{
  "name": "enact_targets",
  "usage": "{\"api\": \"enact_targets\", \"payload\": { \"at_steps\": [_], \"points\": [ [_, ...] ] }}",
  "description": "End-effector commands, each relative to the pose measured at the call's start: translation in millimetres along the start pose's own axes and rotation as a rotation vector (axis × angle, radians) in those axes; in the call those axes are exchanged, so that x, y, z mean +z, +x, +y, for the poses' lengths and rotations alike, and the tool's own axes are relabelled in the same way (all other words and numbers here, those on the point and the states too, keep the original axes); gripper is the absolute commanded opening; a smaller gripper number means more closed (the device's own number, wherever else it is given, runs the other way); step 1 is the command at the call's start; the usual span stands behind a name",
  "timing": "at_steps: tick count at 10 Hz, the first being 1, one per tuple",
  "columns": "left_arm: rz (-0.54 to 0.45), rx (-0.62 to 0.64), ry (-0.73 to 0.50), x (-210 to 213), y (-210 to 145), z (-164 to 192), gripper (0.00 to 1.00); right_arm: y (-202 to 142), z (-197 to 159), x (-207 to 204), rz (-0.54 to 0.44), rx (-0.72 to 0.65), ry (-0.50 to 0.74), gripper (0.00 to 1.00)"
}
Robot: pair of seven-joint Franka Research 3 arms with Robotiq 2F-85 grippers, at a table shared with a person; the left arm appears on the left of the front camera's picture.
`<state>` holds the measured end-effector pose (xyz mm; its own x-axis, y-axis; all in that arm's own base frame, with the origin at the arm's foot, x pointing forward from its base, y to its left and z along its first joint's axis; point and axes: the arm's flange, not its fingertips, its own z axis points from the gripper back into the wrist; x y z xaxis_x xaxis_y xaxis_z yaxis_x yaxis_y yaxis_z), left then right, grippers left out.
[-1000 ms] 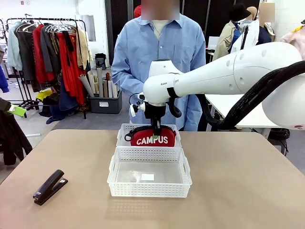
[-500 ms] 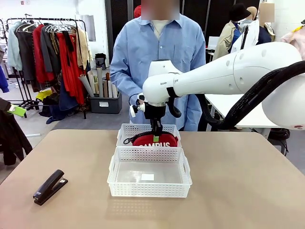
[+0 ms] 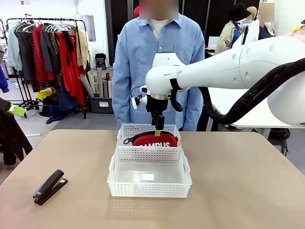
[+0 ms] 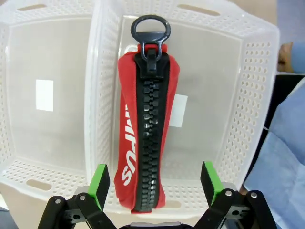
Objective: Distribute items into two baskets.
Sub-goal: Place the picked Pencil pouch into the Organizing basket as instructed by the person.
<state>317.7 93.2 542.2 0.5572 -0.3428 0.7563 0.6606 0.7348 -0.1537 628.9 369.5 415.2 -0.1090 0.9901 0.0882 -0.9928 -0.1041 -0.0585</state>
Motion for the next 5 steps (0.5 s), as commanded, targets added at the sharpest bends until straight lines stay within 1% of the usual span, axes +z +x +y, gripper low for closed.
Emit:
{"api": "enact_targets", "payload": {
  "at_steps": [1, 3, 4, 5],
  "points": [
    [-0.016, -0.007, -0.013, 0, 0, 0, 1.00, -3, 8, 20, -0.024, 0.014, 0.017, 1.00],
    [-0.016, -0.007, -0.013, 0, 0, 0, 1.00, -8, 14, 31, -0.024, -0.011, 0.051, 1.00],
    [-0.016, -0.007, -0.013, 0, 0, 0, 1.00, -11, 14, 33, -0.028, -0.038, 0.049, 1.00],
    [-0.016, -0.007, -0.013, 0, 0, 0, 1.00, -13, 14, 34, -0.044, -0.008, 0.057, 1.00]
  ]
}}
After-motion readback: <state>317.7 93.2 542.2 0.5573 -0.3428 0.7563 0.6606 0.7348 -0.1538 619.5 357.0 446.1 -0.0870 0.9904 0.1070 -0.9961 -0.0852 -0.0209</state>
